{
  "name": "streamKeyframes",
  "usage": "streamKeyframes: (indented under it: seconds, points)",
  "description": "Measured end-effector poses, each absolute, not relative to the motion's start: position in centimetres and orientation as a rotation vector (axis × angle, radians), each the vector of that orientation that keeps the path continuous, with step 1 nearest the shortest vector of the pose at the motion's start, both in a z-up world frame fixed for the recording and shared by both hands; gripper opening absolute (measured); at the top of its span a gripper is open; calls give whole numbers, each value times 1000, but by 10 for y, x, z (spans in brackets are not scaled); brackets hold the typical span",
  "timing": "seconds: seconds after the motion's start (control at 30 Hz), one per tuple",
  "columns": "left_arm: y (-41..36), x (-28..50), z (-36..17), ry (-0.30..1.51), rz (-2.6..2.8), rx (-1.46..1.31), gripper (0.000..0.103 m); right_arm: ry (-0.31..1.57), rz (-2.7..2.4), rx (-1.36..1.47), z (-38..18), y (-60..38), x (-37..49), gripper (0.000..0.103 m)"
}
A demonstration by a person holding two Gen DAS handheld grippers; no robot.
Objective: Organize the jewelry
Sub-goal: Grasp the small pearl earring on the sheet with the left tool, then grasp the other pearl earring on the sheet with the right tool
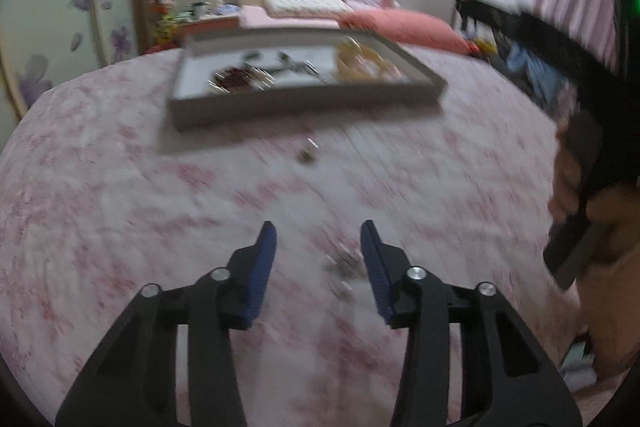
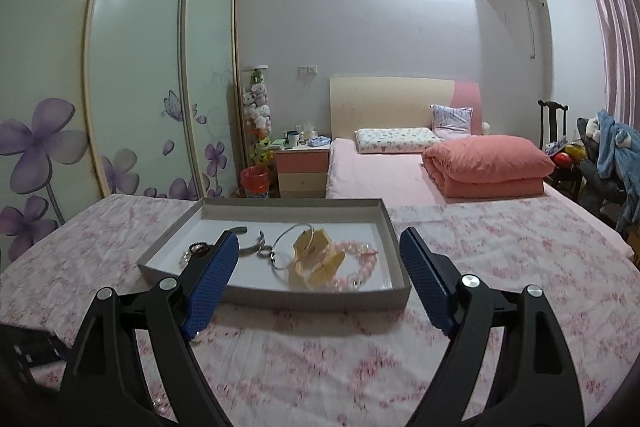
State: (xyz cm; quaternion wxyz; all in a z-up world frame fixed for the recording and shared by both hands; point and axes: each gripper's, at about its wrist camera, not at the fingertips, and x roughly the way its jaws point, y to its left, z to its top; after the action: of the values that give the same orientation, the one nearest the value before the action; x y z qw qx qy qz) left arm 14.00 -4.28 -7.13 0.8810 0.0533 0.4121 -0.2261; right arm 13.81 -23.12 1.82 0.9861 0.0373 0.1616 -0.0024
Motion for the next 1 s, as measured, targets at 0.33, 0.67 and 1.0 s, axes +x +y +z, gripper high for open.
streamKeyframes:
  seconds: [0.33,0.67,1.0]
  points:
    - [-66,128,-88,878,-454,214,22,345,-4,88,11,-239,131,82]
    - [-67,134,-86,879,-449,217,7,397,65,79,4,-226,139,82]
    - [20,188,-61,851,-225,-1,7,615,276,16,-24,-185,170,57]
